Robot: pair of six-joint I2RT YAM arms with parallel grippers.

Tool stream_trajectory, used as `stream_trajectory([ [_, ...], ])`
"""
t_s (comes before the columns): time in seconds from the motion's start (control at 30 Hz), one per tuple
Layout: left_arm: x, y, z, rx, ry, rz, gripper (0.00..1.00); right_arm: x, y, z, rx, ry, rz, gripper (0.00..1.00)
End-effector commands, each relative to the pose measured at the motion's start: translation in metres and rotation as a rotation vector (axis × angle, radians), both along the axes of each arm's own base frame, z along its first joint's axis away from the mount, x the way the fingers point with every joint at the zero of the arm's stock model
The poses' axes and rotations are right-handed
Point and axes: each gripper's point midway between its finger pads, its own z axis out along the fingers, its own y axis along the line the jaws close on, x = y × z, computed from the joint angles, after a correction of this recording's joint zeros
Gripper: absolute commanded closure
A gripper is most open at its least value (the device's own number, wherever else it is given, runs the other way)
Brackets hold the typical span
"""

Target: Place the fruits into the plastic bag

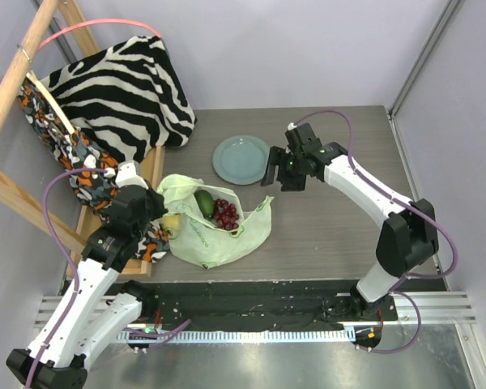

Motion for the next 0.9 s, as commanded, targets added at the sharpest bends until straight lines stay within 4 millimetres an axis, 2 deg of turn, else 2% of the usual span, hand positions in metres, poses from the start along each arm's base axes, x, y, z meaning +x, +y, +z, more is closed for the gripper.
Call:
stream_trajectory([
  [0.0,0.004,0.001,0.006,-0.025,-0.023,0.024,1.00,-0.004,0.010,-0.019,0.050,0.116,0.020,0.26],
  [0.2,0.004,0.002,0.006,-0.021,-0.022,0.028,1.00,-0.001,0.015,-0.046,0.023,0.185,0.055,0.27],
  [0.33,0.003,0.004,0.008,-0.021,-0.031,0.038,1.00,-0.003,0.020,-0.052,0.028,0.218,0.080,0.28],
  [0.43,0.003,0.005,0.007,-0.019,-0.028,0.041,1.00,-0.002,0.024,-0.053,0.040,0.225,0.099,0.37],
  [0.47,0.004,0.004,0.007,-0.017,-0.027,0.039,1.00,-0.002,0.024,-0.053,0.043,0.225,0.101,0.48],
  [0.53,0.004,0.004,0.007,-0.017,-0.028,0.035,1.00,-0.002,0.028,-0.048,0.065,0.211,0.117,0.57],
  [0.57,0.005,0.003,0.007,-0.017,-0.026,0.034,1.00,-0.001,0.029,-0.045,0.075,0.200,0.117,0.66],
  [0.63,0.005,0.003,0.008,-0.019,-0.030,0.034,1.00,0.002,0.031,-0.027,0.100,0.153,0.121,0.76],
  [0.67,0.005,0.003,0.009,-0.020,-0.033,0.034,1.00,0.002,0.031,-0.021,0.108,0.135,0.119,0.89],
  [0.7,0.005,0.004,0.010,-0.021,-0.036,0.035,1.00,0.004,0.030,-0.005,0.120,0.088,0.113,0.95],
  [0.73,0.004,0.004,0.010,-0.021,-0.036,0.037,1.00,0.004,0.029,0.003,0.124,0.067,0.105,0.99],
  [0.87,0.004,0.004,0.015,-0.028,-0.049,0.038,1.00,0.005,0.022,0.046,0.158,-0.076,0.089,0.99],
])
